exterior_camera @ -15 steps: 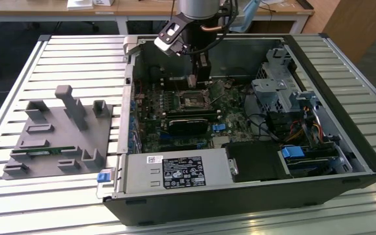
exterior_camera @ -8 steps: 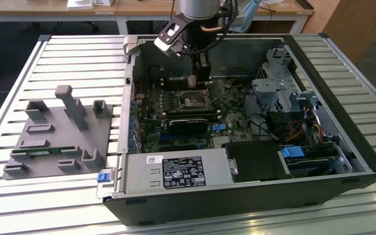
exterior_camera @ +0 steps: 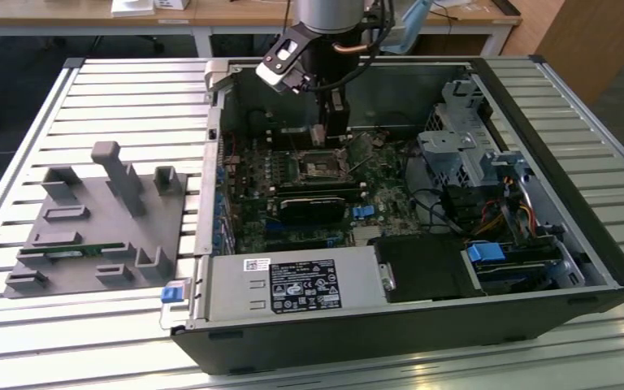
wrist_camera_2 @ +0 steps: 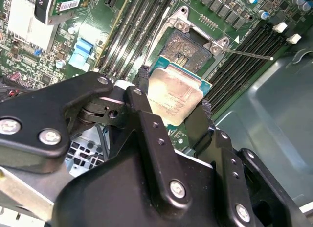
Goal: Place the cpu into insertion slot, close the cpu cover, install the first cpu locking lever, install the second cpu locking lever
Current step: 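Place the cpu into insertion slot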
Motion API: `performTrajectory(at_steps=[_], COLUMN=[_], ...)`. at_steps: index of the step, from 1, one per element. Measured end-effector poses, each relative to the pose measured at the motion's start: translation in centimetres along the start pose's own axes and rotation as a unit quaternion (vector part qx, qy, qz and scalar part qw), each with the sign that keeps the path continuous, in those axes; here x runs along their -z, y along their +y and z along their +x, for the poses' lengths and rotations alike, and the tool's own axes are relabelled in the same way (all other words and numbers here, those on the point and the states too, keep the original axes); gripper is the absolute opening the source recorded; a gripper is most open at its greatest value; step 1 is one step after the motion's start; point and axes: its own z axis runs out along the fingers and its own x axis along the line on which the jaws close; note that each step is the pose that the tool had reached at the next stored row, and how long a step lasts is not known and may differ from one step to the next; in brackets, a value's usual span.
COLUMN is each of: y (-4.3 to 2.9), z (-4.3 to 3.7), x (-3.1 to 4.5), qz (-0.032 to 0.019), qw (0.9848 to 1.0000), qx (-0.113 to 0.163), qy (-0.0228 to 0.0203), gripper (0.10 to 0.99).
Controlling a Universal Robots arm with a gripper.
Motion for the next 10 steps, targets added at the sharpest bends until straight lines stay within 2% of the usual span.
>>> performTrajectory(at_steps=[10], y=[-0.09], z=[0.13], x=[-0.8], qz=[0.0], qw=[1.0], qx=[0.003], qy=[0.0001], gripper=[0.541])
